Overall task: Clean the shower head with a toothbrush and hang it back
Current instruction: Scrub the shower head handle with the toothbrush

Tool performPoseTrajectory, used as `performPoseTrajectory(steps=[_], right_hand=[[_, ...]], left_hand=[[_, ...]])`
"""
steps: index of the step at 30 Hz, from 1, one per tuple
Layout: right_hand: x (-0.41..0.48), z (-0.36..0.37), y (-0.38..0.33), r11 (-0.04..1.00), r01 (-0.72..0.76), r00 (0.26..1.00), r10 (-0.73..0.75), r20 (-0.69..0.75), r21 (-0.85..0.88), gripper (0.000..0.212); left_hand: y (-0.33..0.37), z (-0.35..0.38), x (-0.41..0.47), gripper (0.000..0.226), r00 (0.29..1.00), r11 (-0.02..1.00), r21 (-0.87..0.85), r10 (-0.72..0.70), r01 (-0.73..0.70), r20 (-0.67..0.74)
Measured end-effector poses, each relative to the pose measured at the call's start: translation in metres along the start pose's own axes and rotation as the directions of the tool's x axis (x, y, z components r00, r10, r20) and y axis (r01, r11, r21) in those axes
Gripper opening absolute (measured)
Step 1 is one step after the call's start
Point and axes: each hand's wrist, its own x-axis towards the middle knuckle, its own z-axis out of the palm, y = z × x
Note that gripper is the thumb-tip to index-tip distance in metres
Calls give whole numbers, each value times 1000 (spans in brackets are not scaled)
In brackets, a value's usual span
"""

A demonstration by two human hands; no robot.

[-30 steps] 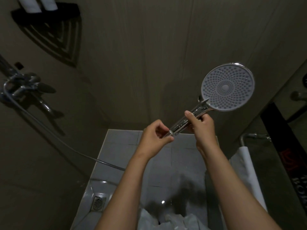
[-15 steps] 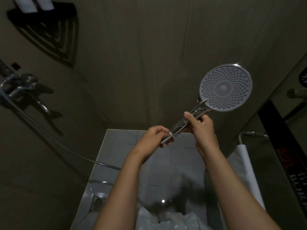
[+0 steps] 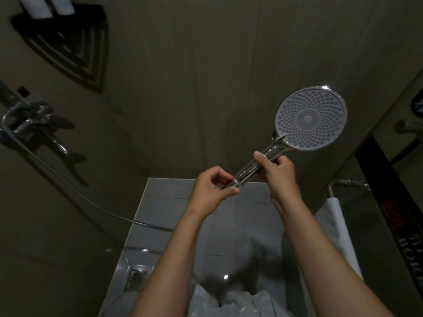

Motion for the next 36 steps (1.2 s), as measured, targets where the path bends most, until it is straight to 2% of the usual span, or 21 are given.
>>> performPoseTrajectory(steps=[3, 7, 12, 16, 22, 24, 29, 32, 36], right_hand=[[0, -1, 1, 1000, -1, 1000, 1, -2, -2, 11], [-4, -2, 1, 999, -35, 999, 34, 8, 35, 10], [-7, -2, -1, 998, -44, 999, 44, 2, 44, 9], [-8, -2, -1, 998, -44, 999, 44, -3, 34, 8], [-8, -1, -2, 997, -44, 999, 45, -21, 56, 7], [-8, -1, -2, 998, -40, 999, 41, -23, 56, 8], [-8, -2, 0, 995, -51, 998, 53, -22, 80, 7], [-8, -2, 0, 995, -47, 999, 50, -22, 89, 8], [-10, -2, -3, 996, -31, 999, 32, -13, 82, 10]], left_hand=[[1, 3, -1, 29, 1000, 1000, 3, -7, 7, 13], [-1, -3, 1, 37, 986, 995, -12, -96, 99, 134], [1, -9, 1, 15, 947, 973, -92, -182, 212, 264], [-3, -10, 2, 22, 922, 981, 51, -193, 186, 335], [-12, -7, 0, 8, 962, 987, -85, -114, 138, 247], [-12, -6, 0, 7, 974, 990, -76, -104, 121, 202], [-13, -2, 1, 22, 994, 996, -54, -68, 73, 90], [-14, 2, 2, 31, 999, 999, 26, -26, 26, 25], [-15, 3, 3, 34, 998, 996, 85, -21, 16, 56]])
